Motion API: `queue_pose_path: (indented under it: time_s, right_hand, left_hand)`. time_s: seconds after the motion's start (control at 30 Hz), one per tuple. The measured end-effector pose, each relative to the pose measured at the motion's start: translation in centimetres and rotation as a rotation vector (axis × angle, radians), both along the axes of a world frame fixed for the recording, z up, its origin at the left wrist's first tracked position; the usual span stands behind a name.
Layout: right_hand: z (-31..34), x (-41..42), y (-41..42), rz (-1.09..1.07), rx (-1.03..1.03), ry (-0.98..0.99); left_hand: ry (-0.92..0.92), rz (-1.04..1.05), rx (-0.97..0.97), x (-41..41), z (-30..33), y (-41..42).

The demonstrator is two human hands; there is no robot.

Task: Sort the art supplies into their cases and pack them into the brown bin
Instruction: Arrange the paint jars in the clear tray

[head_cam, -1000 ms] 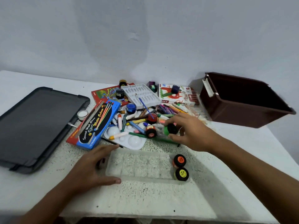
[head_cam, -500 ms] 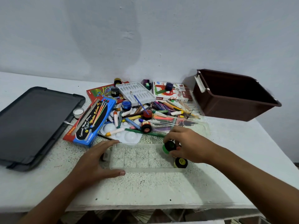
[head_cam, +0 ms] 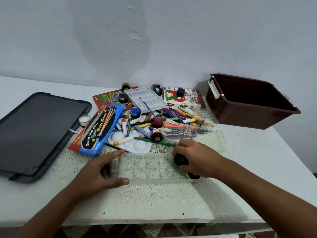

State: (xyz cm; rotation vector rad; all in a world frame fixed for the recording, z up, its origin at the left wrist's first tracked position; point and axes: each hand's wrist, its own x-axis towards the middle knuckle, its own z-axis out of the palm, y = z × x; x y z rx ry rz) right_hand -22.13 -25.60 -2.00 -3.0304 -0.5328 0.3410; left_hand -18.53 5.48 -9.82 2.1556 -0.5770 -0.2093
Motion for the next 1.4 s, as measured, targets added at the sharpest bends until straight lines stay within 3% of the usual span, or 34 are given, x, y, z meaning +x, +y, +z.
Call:
queue_pose_path:
  time_s: [0.17, 0.37, 0.5, 0.73, 0.97, 1.4]
  right_hand:
    - [-0.2, 0.3, 0.2, 0.009, 0.004, 0.001]
    - [0.9, 1.7, 0.1, 0.0, -0.012, 0.15]
    - [2.9, 4.4, -0.3, -0.051, 0.093, 0.179]
    - [3.5, 14.6, -3.1, -0.431, 0.183, -0.13]
    - [0.8, 21.9, -5.1, -0.612, -0.072, -0.124]
    - [-0.9, 24.8, -5.0, -0.648, -0.043, -0.09]
  left_hand:
    - [0.03, 0.011, -0.083, 0.2, 0.4, -0.3]
    - [0.177, 0.008, -0.176, 0.8, 0.8, 0.1]
    - [0.229, -0.027, -0.204, 1.4, 0.4, 0.7]
    - [0.168, -0.077, -0.163, 2.2, 0.0, 1.4]
    - [0.023, -0.096, -0.154, 2.3, -0.4, 1.4]
    - [-0.013, -0.081, -0.148, 1.9, 0.0, 1.2]
